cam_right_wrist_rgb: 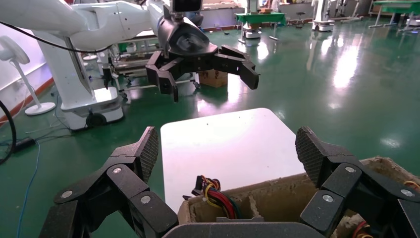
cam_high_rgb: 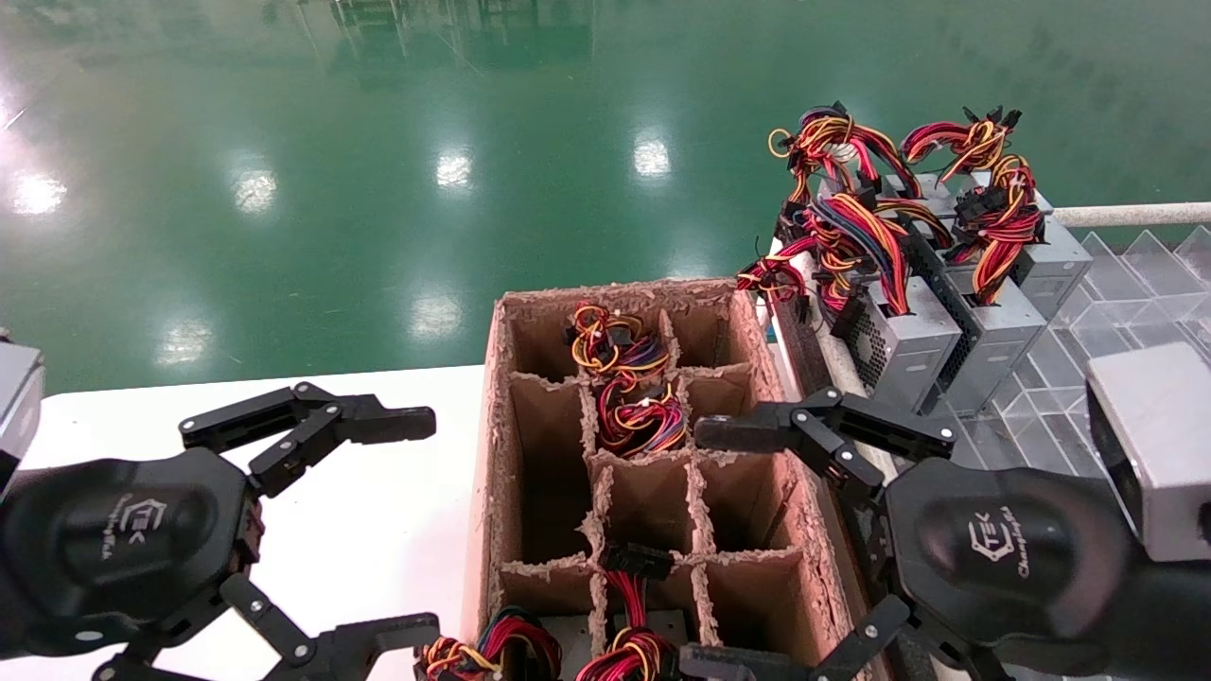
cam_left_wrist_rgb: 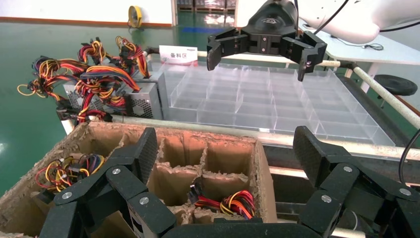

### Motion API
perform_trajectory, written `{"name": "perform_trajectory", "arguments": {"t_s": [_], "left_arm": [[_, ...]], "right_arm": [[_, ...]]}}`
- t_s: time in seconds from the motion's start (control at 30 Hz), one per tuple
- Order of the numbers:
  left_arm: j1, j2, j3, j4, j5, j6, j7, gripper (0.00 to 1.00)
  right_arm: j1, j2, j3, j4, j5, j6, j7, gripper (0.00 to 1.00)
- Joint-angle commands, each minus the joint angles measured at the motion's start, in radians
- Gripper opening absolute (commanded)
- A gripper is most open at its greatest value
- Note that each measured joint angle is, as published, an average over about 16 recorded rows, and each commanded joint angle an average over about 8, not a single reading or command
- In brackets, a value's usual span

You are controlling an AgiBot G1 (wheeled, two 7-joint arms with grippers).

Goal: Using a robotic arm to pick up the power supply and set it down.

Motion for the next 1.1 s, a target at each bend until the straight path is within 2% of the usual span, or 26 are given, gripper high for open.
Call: {"name": "perform_trajectory", "arguments": {"t_s": [0.03,1.1], "left_arm": [[0.000,0.000,0.000,0.000,0.000,0.000,0.000,1.00],[0.000,0.000,0.000,0.000,0.000,0.000,0.000,1.00]], "right_arm": [[0.002,0.000,0.000,0.000,-0.003,0.001,-0.001,1.00],[0.013,0.004,-0.002,-0.002,-0.020,0.008,-0.004,1.00]]}}
